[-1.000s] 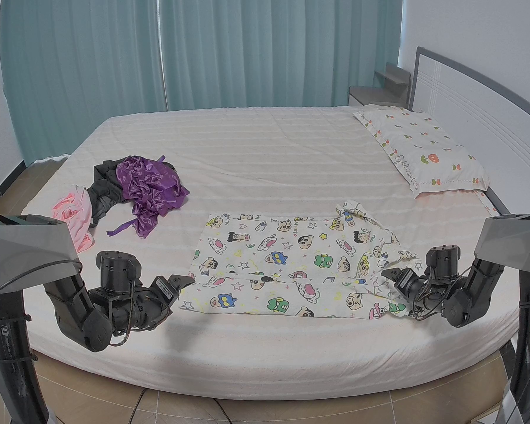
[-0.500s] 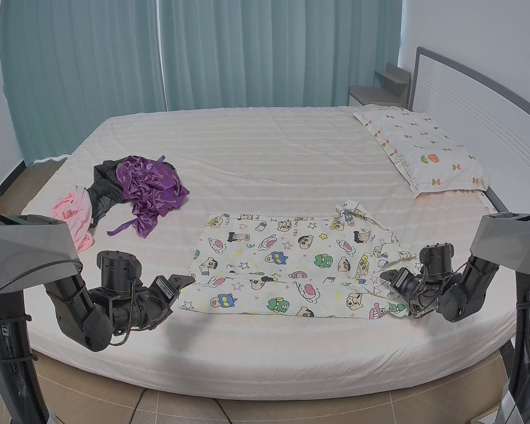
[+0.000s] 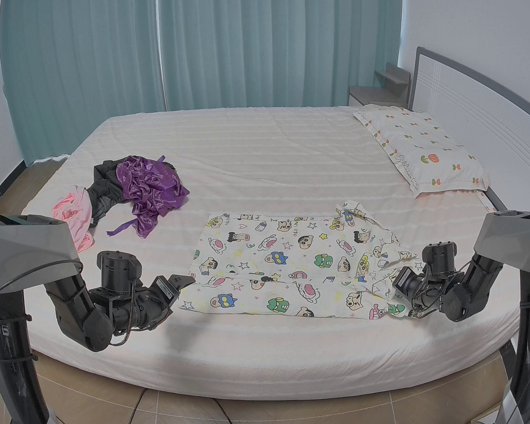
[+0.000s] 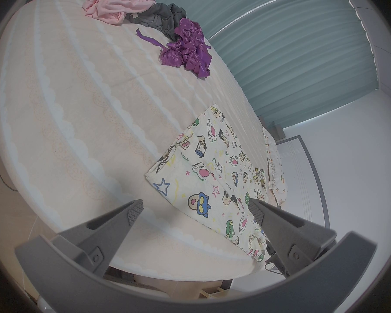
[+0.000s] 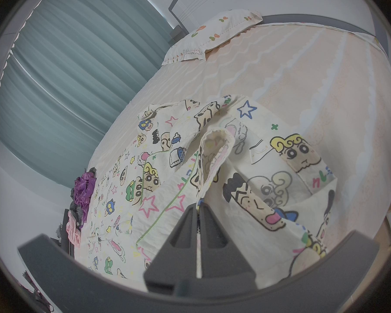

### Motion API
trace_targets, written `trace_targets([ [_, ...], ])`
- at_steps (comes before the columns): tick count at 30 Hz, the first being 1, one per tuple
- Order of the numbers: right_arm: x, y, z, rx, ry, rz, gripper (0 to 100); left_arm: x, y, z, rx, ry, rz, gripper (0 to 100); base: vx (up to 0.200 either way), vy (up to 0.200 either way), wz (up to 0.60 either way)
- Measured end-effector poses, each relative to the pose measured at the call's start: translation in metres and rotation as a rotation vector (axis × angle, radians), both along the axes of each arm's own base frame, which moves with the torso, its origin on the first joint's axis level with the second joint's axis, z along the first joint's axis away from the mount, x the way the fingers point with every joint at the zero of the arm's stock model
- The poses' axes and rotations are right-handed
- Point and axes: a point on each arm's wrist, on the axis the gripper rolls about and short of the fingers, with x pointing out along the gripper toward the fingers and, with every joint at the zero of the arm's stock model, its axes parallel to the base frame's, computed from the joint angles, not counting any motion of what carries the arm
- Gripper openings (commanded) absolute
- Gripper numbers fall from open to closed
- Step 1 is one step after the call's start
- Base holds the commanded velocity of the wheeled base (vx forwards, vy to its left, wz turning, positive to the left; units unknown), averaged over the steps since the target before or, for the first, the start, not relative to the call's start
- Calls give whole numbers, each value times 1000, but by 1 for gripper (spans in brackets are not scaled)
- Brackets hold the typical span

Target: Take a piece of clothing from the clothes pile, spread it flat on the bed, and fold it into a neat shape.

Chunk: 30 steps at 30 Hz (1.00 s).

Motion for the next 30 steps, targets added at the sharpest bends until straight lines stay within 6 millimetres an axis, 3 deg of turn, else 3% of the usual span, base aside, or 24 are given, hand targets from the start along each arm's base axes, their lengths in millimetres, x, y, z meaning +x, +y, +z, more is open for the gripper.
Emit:
trace_targets([
  [15,-22,27,43,-57,-91,-13,0,0,0,0,2,1,-1,100,0,0,0],
  [30,-45,46,47,-146,-83,-1,0,-1,0,-1,2,2,-1,100,0,0,0],
])
